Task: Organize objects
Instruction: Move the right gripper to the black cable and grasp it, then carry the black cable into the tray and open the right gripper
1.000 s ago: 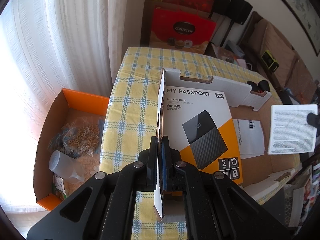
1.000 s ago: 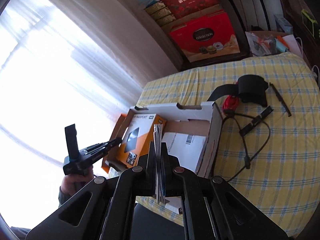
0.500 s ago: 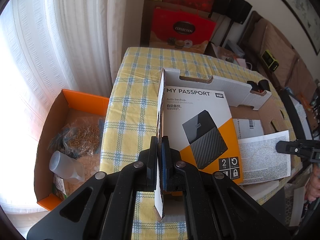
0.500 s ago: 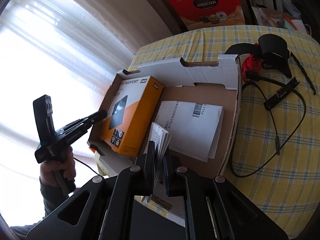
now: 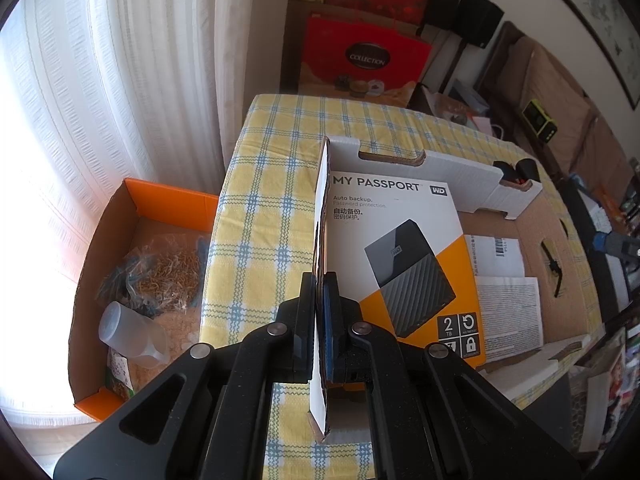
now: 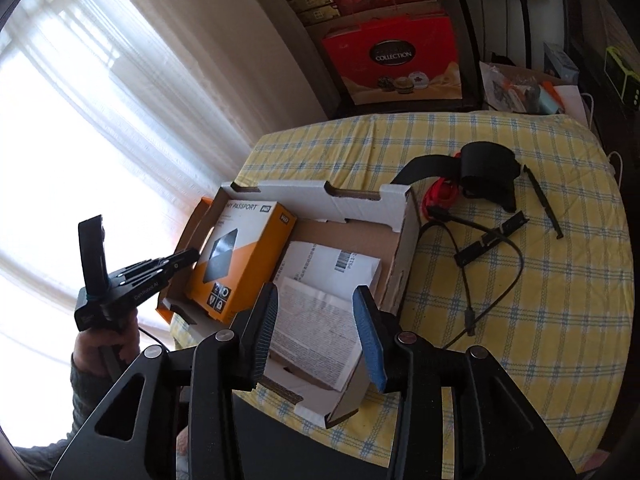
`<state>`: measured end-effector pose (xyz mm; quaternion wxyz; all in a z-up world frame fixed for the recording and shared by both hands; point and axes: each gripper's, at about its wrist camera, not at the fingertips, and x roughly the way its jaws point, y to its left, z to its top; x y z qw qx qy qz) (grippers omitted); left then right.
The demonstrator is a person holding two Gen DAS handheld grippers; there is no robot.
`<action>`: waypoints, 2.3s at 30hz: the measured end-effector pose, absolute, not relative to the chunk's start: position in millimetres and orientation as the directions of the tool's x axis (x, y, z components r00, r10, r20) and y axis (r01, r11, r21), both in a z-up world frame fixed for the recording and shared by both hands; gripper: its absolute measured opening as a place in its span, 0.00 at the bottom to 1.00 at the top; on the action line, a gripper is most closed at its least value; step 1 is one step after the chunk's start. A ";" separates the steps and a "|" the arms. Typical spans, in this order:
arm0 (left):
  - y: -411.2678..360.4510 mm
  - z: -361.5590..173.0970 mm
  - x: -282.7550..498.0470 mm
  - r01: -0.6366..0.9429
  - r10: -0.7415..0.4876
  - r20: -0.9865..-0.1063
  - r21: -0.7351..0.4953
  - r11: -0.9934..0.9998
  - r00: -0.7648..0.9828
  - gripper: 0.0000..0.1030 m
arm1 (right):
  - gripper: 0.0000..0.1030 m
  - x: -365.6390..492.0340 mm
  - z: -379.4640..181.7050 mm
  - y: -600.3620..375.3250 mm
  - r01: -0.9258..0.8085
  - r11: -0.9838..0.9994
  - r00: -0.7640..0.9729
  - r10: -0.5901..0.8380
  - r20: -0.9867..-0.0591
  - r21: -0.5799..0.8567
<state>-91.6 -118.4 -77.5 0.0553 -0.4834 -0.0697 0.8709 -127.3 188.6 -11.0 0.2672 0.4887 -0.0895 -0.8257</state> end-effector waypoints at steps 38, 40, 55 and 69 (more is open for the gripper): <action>-116.7 -77.3 -89.7 -0.024 0.153 -0.835 -0.165 -0.986 -0.528 0.03 | 0.14 -161.8 -103.0 234.0 0.163 -0.986 -0.414 -0.092 -0.906 0.026; -116.4 -77.3 -89.5 -0.023 0.153 -0.835 -0.165 -0.986 -0.528 0.03 | 0.13 -160.0 -99.0 241.0 0.146 -0.989 -0.425 -0.090 -0.901 0.029; -116.6 -77.3 -89.8 -0.024 0.151 -0.835 -0.164 -0.986 -0.529 0.03 | 0.13 -142.7 -24.9 252.0 0.174 -0.971 -0.514 -0.230 -0.826 0.162; -116.1 -77.6 -89.5 -0.023 0.149 -0.837 -0.161 -0.987 -0.527 0.03 | 0.13 -130.3 -33.3 157.8 0.367 -0.885 -0.369 -0.420 -0.829 0.285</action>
